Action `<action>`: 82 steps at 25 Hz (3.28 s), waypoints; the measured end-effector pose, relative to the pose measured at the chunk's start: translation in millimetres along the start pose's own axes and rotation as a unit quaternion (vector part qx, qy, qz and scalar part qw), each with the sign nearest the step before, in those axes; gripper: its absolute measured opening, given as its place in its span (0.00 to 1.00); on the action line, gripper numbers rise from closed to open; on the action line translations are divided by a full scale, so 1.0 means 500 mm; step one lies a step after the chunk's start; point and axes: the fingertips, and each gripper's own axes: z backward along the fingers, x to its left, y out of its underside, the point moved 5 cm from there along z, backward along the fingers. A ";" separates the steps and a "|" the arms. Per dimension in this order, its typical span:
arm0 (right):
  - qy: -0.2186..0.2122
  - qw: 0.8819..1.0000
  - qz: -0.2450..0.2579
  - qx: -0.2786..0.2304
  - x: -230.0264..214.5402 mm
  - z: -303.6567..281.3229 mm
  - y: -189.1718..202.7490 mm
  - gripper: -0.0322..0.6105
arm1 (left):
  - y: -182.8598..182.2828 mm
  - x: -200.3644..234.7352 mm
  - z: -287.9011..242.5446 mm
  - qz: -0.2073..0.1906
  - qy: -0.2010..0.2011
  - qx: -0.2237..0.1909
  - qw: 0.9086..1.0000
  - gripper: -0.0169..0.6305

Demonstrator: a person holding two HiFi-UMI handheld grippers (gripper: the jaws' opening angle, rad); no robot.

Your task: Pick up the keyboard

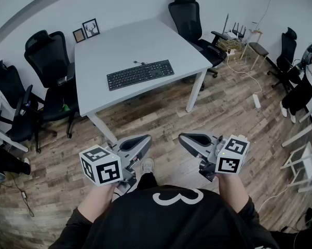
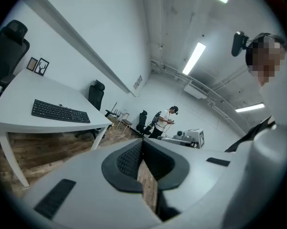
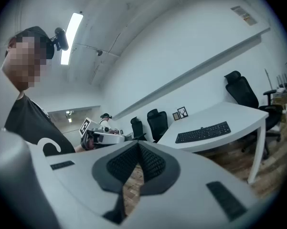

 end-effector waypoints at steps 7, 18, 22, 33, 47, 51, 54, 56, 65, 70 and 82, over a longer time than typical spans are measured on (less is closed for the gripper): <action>-0.010 1.000 0.001 -0.008 0.015 0.007 -0.010 0.06 | -0.004 -0.020 0.013 0.005 0.006 -0.007 1.000 0.05; -0.024 0.999 0.003 -0.027 0.022 0.011 -0.032 0.06 | -0.015 -0.031 0.026 -0.006 0.005 -0.013 1.000 0.05; -0.030 0.999 -0.002 -0.027 0.006 0.002 -0.037 0.06 | -0.020 -0.011 0.025 0.010 0.000 -0.018 1.000 0.05; -0.045 0.998 -0.028 -0.018 -0.103 -0.086 -0.055 0.06 | -0.061 0.121 -0.017 0.053 -0.004 -0.019 0.998 0.05; -0.021 0.998 -0.067 -0.006 -0.302 -0.271 -0.144 0.06 | -0.215 0.356 -0.101 0.088 0.013 -0.010 0.996 0.05; -0.020 0.997 -0.070 0.001 -0.342 -0.330 -0.172 0.06 | -0.253 0.418 -0.114 0.097 0.018 -0.012 0.995 0.05; -0.018 0.998 -0.068 0.004 -0.367 -0.356 -0.183 0.06 | -0.270 0.455 -0.124 0.098 0.019 -0.013 0.995 0.05; -0.016 0.998 -0.068 0.005 -0.384 -0.369 -0.189 0.06 | -0.279 0.476 -0.131 0.099 0.020 -0.014 0.995 0.05; -0.006 0.997 -0.077 0.016 -0.472 -0.467 -0.237 0.06 | -0.343 0.591 -0.171 0.095 0.023 0.003 0.995 0.05; -0.007 0.996 -0.082 0.018 -0.508 -0.495 -0.244 0.06 | -0.359 0.627 -0.191 0.098 0.024 0.008 0.995 0.05; -0.013 0.990 -0.136 0.021 -0.629 -0.538 -0.217 0.06 | -0.363 0.751 -0.211 0.118 0.001 0.014 0.993 0.05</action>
